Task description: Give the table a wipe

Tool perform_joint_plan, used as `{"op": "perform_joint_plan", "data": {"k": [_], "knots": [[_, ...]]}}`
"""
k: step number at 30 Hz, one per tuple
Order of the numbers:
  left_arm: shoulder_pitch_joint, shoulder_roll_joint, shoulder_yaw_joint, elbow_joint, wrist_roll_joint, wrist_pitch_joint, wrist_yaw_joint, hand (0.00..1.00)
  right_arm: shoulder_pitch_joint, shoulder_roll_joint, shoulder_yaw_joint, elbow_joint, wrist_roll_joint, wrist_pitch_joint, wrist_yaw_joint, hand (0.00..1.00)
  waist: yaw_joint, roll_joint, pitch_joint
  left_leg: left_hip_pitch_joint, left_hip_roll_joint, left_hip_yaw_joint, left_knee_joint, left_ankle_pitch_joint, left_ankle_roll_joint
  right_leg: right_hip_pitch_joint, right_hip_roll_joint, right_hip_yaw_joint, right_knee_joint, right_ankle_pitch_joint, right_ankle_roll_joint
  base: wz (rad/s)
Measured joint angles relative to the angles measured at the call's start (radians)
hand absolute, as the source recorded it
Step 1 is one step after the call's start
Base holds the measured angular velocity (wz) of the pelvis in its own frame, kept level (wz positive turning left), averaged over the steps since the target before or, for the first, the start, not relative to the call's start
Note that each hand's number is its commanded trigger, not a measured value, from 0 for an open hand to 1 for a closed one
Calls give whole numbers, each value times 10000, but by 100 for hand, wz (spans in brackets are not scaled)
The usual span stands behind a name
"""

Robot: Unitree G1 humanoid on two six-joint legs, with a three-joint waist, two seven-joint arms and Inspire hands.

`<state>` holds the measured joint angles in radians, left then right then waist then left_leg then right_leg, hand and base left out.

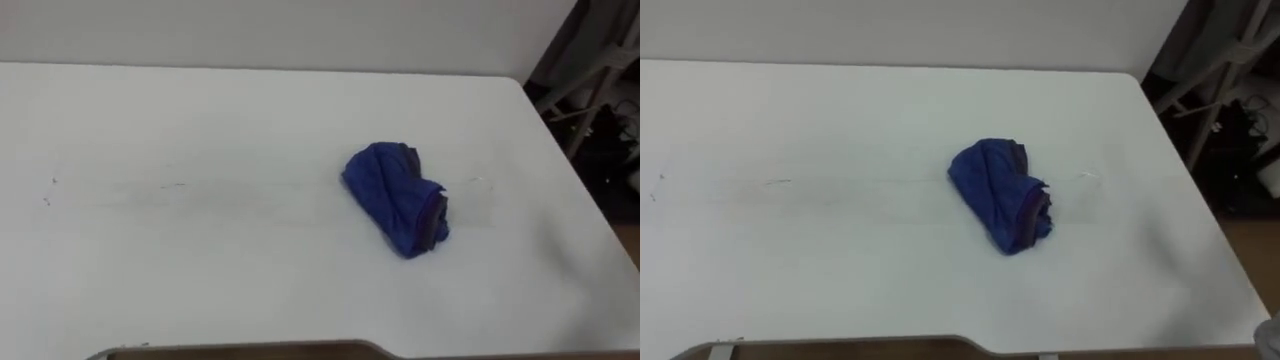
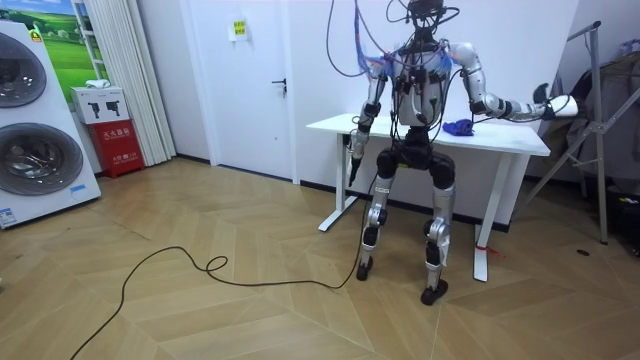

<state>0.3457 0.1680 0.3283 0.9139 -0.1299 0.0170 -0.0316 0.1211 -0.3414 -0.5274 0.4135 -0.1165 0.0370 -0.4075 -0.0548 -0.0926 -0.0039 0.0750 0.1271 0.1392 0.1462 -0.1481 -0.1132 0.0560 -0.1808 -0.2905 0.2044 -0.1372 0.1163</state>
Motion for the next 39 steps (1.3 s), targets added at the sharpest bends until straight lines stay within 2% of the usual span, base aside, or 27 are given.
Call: {"op": "perform_joint_plan", "data": {"k": [2, 4, 5, 12, 15, 19, 22, 23, 25, 27, 28, 30, 32, 33, 39], "knots": [[-26, 7, 131, -2, 1, 10, 24, 0, 7, 0, -108, 810, 698, -4, -253, 0, -132, -4, -34, -15, 0, 29, 16, -3, 4, 21, 3, 30, -2, 1, 0, -4], [-1, 9, 164, -1, 25, 86, 36, 0, 29, 2, -152, 1451, 1433, 1, -570, 0, -166, -15, -8, 36, 0, 155, 15, -26, 12, 24, 11, 153, 8, 1, 1, -14], [19, 9, 203, -2, 22, 122, 34, 0, 108, 4, -254, 1774, 1913, -3, -789, 0, -237, 55, -37, 52, 0, 209, 14, -61, 11, 28, 8, 178, 5, 4, 7, -9], [140, 6, 712, -1, 31, 158, 325, 0, 489, 19, -1841, 4084, 4630, -232, -1820, 0, -632, 91, -45, 40, 1, 213, 54, -166, 24, 35, -8, 184, 6, -26, 50, 0], [145, 17, 798, -2, 15, 260, 472, 0, 658, 115, -1942, 4831, 5670, -262, -1850, 0, -801, 75, -67, 42, 1, 233, 76, -195, 25, 34, -14, 204, -3, -26, 51, -1], [98, 18, 799, 48, 5, 256, 447, 0, 906, 312, -2031, 5713, 6159, -294, -1839, 0, -806, 125, -57, 52, -1, 285, 172, -272, 34, 64, -27, 247, -7, -42, 76, -3], [90, -9, 751, 178, 17, 256, 404, 0, 1198, 576, -2016, 6379, 6364, -476, -1432, 0, -825, 182, -75, 15, 1, 240, 228, -294, 31, 72, -29, 225, 5, -42, 77, 3], [87, -10, 684, 241, 22, 256, 411, 0, 1246, 796, -1965, 6566, 6345, -506, -1114, 0, -853, 200, -85, 4, 3, 190, 225, -294, 31, 98, -34, 186, 5, -42, 77, 7], [28, -15, 457, 315, 84, 256, 422, 0, 1367, 1146, -1578, 6828, 6070, -501, -484, 0, -839, 214, -94, -5, 2, 183, 236, -294, 31, 99, -41, 177, 16, -41, 76, 3], [-141, -23, 319, 745, 502, 232, 422, 0, 1441, 1526, -549, 7186, 4769, -445, 337, 0, -752, 289, -105, -9, 2, 186, 254, -311, 33, 96, -41, 184, 31, -40, 75, 0], [-208, -25, 245, 859, 583, 231, 426, 0, 1423, 1545, -167, 7328, 4411, -419, 512, 0, -726, 310, -98, -18, 2, 187, 255, -329, 32, 97, -41, 185, 31, -37, 75, -3], [-368, -49, -216, 1020, 851, 228, 419, 0, 1366, 1577, 1012, 7514, 2867, -298, 949, 0, -415, 477, -107, 9, 2, 240, 288, -386, 30, 100, -28, 268, 29, -21, 88, -8], [-544, -47, -515, 1226, 929, 169, 444, 0, 1220, 1579, 1798, 7515, 2061, -289, 1094, 0, -162, 577, -76, 7, 2, 225, 289, -381, 37, 105, -28, 257, 22, -7, 84, 0], [-662, -75, -655, 1337, 942, 169, 474, 0, 1040, 1596, 2128, 7542, 1695, -282, 1269, 0, -144, 631, -77, 7, 2, 185, 291, -377, 40, 128, -27, 216, 18, -6, 82, 6], [-649, -381, -868, 1398, 962, 54, 527, 0, 377, 2171, 3140, 7490, 991, -409, 1978, 0, 230, 656, -51, 32, -8, -10, 354, -373, 45, 308, -28, 21, -36, -7, 83, 10]]}}
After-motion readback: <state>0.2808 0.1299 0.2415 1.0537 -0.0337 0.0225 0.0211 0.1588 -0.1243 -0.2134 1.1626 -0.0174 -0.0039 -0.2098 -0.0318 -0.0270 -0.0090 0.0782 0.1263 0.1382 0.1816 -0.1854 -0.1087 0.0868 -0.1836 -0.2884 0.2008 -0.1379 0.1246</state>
